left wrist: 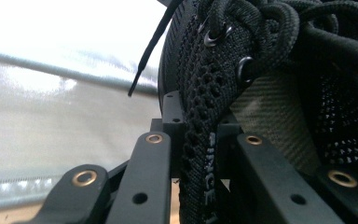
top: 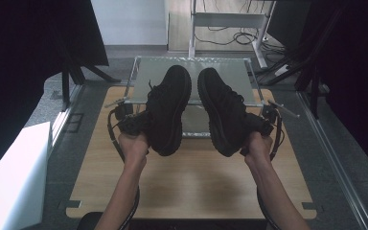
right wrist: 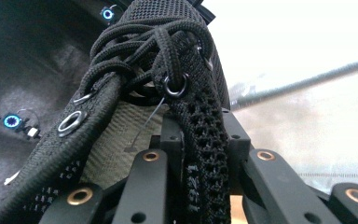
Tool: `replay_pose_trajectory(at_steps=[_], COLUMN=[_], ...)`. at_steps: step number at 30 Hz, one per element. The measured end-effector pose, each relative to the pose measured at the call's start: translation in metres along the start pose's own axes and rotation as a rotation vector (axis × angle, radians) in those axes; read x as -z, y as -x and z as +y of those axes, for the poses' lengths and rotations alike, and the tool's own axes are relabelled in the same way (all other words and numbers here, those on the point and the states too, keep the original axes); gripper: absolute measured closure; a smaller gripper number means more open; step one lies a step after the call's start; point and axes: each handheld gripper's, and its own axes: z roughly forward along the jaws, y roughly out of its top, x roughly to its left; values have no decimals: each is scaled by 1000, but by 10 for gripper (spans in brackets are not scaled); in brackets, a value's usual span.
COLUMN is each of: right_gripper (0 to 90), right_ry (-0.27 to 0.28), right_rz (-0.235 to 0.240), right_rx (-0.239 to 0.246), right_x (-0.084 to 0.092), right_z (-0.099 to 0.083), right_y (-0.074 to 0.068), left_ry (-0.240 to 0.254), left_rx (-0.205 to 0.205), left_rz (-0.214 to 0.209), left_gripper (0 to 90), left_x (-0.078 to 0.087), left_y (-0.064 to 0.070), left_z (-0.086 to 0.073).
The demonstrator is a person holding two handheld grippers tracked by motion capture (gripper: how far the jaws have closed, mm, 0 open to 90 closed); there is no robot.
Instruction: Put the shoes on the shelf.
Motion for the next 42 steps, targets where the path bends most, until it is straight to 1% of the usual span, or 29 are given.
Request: replay_pose_trajectory(at_steps=[5, 6, 8, 9, 12, 14, 16, 18, 23, 26, 30, 31, 32, 36, 38, 41, 42], right_gripper=[764, 763, 763, 763, 763, 763, 763, 763, 763, 763, 763, 763, 763, 763, 763, 762, 762], right_ry=[12, 14, 17, 23, 28, 30, 37, 46, 54, 59, 63, 65, 65, 70, 66, 66, 64], right_rz=[-16, -22, -35, -42, -47, -58, -72, -83, -98, -113, -132, -142, -142, -161, -181, -208, -217], right_rx=[-21, -19, -17, -25, -29, -25, -19, -32, -38, -45, -41, -35, -35, -33, -24, -13, -11], right_x=[-8, -10, -13, -16, -19, -22, -25, -30, -37, -45, -53, -58, -58, -66, -71, -76, -77], right_z=[10, 12, 16, 21, 25, 29, 32, 37, 44, 49, 56, 59, 59, 66, 68, 71, 72], right_y=[0, 1, 1, 1, 1, 1, 1, 2, 3, 3, 2, 2, 2, 2, 2, 3, 3], left_ry=[1, 2, 3, 1, -3, -2, 1, 5, 7, 2, -5, -8, -12, -19, -24, -37, -42], left_rx=[19, 22, 20, 13, 4, 8, 13, 18, 33, 40, 44, 45, 51, 50, 44, 24, 23], left_rz=[13, 17, 28, 34, 52, 61, 69, 82, 107, 123, 149, 152, 155, 170, 183, 218, 224], left_gripper=[803, 803, 803, 802, 801, 801, 800, 801, 800, 800, 799, 798, 798, 798, 797, 796, 796], left_x=[-13, -15, -20, -22, -29, -33, -36, -40, -49, -55, -65, -67, -69, -79, -84, -91, -92], left_y=[3, 3, 5, 6, 9, 10, 10, 10, 9, 9, 8, 7, 7, 7, 8, 10, 10], left_z=[13, 16, 22, 24, 31, 35, 38, 41, 50, 56, 62, 64, 66, 71, 74, 78, 79])
